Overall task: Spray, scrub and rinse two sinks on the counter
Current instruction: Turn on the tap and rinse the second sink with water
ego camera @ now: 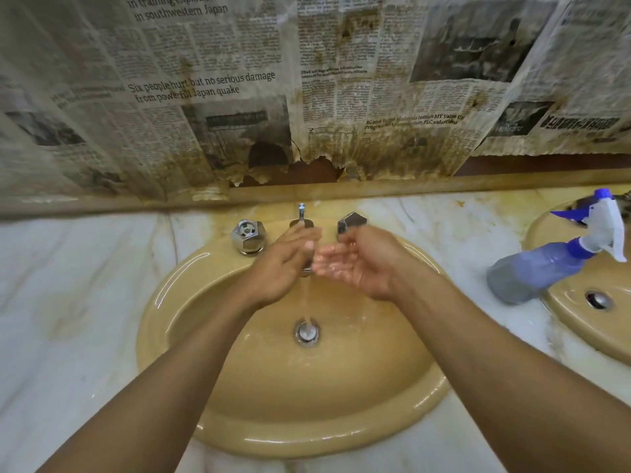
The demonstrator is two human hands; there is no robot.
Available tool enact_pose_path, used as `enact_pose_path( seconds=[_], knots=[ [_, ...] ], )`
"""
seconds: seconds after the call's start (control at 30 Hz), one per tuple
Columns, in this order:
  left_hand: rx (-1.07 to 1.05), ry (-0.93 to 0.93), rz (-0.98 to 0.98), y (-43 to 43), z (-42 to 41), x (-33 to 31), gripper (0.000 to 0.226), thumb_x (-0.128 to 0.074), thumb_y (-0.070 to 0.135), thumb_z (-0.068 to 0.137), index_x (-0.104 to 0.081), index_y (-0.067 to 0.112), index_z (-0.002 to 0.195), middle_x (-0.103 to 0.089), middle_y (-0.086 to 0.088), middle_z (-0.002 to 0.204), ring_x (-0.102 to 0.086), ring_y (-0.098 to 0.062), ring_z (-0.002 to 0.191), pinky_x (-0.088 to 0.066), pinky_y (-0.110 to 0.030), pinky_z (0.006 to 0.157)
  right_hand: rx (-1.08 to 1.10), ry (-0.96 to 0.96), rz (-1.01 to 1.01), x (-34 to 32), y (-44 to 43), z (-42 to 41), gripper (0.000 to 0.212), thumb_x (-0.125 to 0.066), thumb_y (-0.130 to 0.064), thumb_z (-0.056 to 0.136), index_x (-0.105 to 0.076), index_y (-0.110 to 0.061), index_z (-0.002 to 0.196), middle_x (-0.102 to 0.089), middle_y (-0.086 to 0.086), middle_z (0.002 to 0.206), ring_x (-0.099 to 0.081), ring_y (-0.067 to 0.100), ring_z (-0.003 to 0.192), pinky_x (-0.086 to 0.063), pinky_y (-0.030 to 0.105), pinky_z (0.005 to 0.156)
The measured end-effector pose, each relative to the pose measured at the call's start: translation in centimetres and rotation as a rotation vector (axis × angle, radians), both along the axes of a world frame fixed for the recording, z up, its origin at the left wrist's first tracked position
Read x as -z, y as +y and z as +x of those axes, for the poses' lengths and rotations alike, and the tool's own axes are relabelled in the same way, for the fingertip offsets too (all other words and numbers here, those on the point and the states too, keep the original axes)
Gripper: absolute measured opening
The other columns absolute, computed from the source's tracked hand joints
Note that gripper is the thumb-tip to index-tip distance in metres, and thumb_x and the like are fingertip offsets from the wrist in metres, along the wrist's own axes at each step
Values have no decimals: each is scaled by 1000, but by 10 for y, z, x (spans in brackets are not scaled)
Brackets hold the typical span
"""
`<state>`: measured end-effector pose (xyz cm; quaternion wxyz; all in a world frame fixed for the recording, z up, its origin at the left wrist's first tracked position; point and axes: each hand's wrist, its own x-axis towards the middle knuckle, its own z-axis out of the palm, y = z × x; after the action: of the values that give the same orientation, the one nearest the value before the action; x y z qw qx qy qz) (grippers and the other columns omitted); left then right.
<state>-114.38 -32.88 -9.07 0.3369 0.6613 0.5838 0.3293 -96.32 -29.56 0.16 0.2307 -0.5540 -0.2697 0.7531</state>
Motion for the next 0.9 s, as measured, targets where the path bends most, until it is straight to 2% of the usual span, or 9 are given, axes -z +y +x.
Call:
enact_pose_path(
  seconds=[0.07, 0.2, 0.37, 0.5, 0.63, 0.7, 0.8, 0.83, 0.9],
  knots=[
    [115, 48, -4, 14, 2, 2, 49, -36, 48, 104, -61, 28, 141, -47, 13, 155, -31, -15, 151, -25, -44, 125, -88, -39, 132, -28, 9, -9, 32, -38, -7, 105, -63, 14, 100, -71, 32, 97, -74, 44, 92, -60, 51, 89],
    [43, -7, -34, 13, 10, -10, 43, -37, 33, 101, -59, 31, 137, -49, 14, 149, -40, -13, 141, -27, -28, 118, -264, -169, 268, -52, 23, -28, 32, -44, -7, 103, -64, 16, 112, -69, 33, 111, -72, 41, 102, -62, 44, 89],
    [52, 105, -95, 24, 0, -10, 47, -35, 37, 104, -58, 25, 144, -51, 8, 151, -40, -12, 142, -25, -32, 122, -201, -236, 338, -47, 27, -21, 31, -42, -6, 102, -66, 13, 107, -69, 31, 113, -71, 39, 106, -60, 43, 93],
    [2, 167, -110, 22, 12, -12, 44, -36, 19, 109, -49, 19, 151, -42, 1, 158, -28, -14, 149, -13, -12, 113, -163, -187, 289, -42, 19, -7, 29, -41, -4, 103, -65, 12, 108, -71, 30, 110, -73, 36, 102, -60, 40, 92],
    [45, 87, -78, 13, 2, -5, 48, -36, 35, 104, -51, 23, 149, -40, 12, 154, -27, -5, 146, -14, -18, 118, -140, -43, 219, -38, 10, -1, 28, -43, -1, 102, -66, 14, 108, -73, 30, 103, -75, 37, 98, -60, 42, 93],
    [-3, 12, -72, 12, 2, -3, 49, -41, 37, 103, -57, 21, 146, -47, 8, 153, -34, -6, 146, -20, -23, 121, -94, 0, 199, -32, 6, 3, 28, -43, -2, 102, -66, 14, 107, -74, 29, 100, -75, 37, 96, -61, 42, 91],
    [-188, -176, 20, -6, 10, -6, 27, -59, 17, 102, -72, 17, 126, -67, 7, 131, -55, 0, 127, -39, -18, 109, 83, -43, 149, -10, 0, 9, 28, -45, -6, 101, -66, 11, 107, -74, 25, 94, -75, 35, 86, -63, 40, 80],
    [-266, -174, 86, -16, 6, -8, 24, -62, 7, 100, -76, 16, 117, -70, 8, 121, -60, 2, 117, -43, -13, 100, 141, -58, 106, 2, -4, 10, 29, -44, -7, 101, -66, 11, 108, -73, 24, 92, -73, 35, 83, -63, 40, 79],
    [-400, 21, 303, -33, -13, -6, 28, -62, -7, 94, -77, 13, 105, -70, 5, 108, -64, -6, 103, -46, -14, 92, 210, -27, -46, 27, -13, 10, 32, -42, -10, 103, -67, 10, 106, -72, 24, 95, -72, 35, 86, -62, 41, 80]
  ],
)
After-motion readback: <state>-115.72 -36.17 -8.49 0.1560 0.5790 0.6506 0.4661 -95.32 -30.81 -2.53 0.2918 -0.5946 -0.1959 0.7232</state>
